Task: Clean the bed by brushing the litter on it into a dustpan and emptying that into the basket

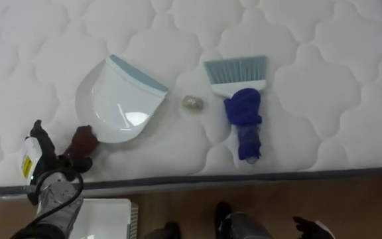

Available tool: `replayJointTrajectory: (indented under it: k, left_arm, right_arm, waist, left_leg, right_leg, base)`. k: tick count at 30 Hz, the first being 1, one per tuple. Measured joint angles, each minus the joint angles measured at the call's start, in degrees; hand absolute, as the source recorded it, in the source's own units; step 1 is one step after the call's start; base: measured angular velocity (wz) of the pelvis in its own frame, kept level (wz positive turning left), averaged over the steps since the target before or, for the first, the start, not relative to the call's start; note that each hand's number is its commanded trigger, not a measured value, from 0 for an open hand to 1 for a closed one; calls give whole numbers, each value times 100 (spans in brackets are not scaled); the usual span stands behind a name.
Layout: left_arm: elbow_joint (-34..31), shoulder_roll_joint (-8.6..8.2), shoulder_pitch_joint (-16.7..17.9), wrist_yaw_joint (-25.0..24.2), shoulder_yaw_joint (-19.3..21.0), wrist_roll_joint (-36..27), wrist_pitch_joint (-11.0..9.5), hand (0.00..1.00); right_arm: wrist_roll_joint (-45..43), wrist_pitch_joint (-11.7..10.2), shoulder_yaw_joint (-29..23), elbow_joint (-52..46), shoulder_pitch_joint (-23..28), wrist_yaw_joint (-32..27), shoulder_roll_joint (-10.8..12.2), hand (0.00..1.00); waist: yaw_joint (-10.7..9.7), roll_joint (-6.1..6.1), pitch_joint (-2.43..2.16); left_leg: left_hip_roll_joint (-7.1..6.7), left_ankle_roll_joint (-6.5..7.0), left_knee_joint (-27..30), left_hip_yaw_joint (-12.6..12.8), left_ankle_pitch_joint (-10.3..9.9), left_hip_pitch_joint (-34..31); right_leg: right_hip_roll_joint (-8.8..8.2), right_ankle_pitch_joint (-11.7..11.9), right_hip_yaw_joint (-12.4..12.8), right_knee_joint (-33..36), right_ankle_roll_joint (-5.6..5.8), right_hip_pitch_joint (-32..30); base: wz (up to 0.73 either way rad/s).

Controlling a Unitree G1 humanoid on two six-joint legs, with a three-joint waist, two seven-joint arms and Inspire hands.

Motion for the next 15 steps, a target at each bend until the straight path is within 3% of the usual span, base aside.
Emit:
replayJointTrajectory:
  k: [6,15]
  left_arm:
    - [-1,17,-76,34,-110,-83,-51,0]
    - [83,98,-121,-231,-170,-238,-73,0]
  right_arm:
    - [139,-38,117,-44,-6,1,-7,0]
    - [139,-42,230,-227,12,17,-37,0]
  waist:
    - [-22,-27,20]
    - [-160,-70,51]
  left_leg:
    - [3,9,97,7,-36,-115]
    - [138,19,690,80,-354,-343]
  right_leg:
    - [-22,-38,-16,98,-5,-109]
    - [0,-261,-11,557,-10,-306]
  base:
    - [1]
    - [-1]
